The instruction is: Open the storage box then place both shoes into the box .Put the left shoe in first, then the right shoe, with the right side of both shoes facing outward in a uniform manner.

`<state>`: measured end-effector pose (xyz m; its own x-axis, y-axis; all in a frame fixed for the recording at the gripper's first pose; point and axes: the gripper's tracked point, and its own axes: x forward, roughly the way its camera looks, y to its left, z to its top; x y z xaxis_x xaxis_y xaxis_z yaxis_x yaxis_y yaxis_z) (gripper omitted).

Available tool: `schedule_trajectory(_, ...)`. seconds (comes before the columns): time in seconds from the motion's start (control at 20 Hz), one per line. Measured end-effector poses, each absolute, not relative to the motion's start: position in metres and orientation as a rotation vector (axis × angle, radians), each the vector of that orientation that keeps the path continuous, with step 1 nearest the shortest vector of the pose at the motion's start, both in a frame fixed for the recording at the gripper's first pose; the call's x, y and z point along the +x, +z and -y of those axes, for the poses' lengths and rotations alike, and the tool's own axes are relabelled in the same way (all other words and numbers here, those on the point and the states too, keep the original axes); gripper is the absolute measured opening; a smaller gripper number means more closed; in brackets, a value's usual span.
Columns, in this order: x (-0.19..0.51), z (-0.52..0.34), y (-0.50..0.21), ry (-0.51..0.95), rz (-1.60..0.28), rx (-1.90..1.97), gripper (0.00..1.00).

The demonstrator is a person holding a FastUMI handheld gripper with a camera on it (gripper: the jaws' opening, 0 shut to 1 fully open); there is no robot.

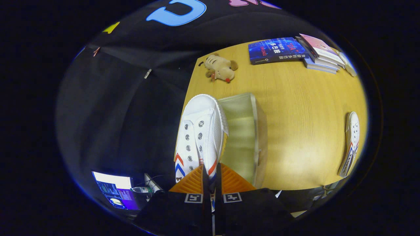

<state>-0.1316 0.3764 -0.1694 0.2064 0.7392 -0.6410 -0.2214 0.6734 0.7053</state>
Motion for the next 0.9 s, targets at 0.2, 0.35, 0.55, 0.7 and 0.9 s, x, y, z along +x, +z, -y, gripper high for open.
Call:
schedule_trajectory(0.2,-0.133,-0.404,-0.19,0.706,-1.211,0.494,0.08)
schedule_trajectory(0.35,-0.131,-0.418,-0.202,0.682,-1.229,0.509,0.08)
schedule_trajectory(0.55,-0.132,-0.431,-0.209,0.653,-1.238,0.525,0.08)
schedule_trajectory(0.7,-0.132,-0.443,-0.224,0.694,-1.243,0.527,0.27)
schedule_trajectory(0.9,-0.133,-0.443,-0.215,0.764,-1.201,0.573,0.98)
